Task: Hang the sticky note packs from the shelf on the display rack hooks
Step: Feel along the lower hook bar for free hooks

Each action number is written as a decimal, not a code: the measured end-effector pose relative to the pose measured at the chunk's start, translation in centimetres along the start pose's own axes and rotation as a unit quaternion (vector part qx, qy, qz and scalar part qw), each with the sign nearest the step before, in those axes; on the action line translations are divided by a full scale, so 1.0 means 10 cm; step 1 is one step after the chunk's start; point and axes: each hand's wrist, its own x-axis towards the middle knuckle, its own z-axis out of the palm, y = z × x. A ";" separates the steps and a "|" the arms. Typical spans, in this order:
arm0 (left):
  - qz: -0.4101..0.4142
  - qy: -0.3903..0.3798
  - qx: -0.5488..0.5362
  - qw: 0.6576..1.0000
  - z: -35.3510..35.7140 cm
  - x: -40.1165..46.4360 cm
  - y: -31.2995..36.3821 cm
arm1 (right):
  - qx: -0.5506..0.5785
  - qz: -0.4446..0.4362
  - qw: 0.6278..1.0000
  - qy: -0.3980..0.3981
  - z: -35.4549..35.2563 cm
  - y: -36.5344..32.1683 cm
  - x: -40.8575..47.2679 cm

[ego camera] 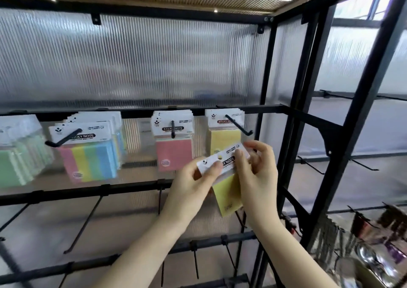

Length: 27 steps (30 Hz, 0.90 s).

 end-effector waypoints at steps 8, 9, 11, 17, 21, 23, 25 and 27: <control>0.086 0.064 -0.036 0.994 0.37 0.15 0.29 | 0.038 -0.067 0.997 -0.017 -0.29 -0.31 0.10; 0.087 0.076 -0.039 0.993 0.41 0.19 0.31 | 0.026 -0.077 0.997 -0.016 -0.30 -0.33 0.16; 0.076 0.099 -0.036 0.992 0.46 0.29 0.33 | 0.006 -0.083 0.996 -0.014 -0.30 -0.34 0.27; 0.065 0.101 -0.009 0.993 0.50 0.45 0.27 | 0.002 -0.058 0.998 -0.015 -0.28 -0.22 0.44; 0.084 0.098 -0.002 0.992 0.50 0.44 0.25 | 0.017 -0.065 0.997 -0.024 -0.29 -0.17 0.49; 0.092 0.093 0.004 0.991 0.49 0.44 0.25 | 0.016 -0.076 0.997 -0.030 -0.30 -0.16 0.50; 0.098 0.096 0.027 0.990 0.49 0.44 0.24 | 0.017 -0.085 0.995 -0.040 -0.31 -0.15 0.51; 0.101 0.094 0.046 0.989 0.49 0.45 0.25 | 0.015 -0.090 0.995 -0.045 -0.33 -0.14 0.53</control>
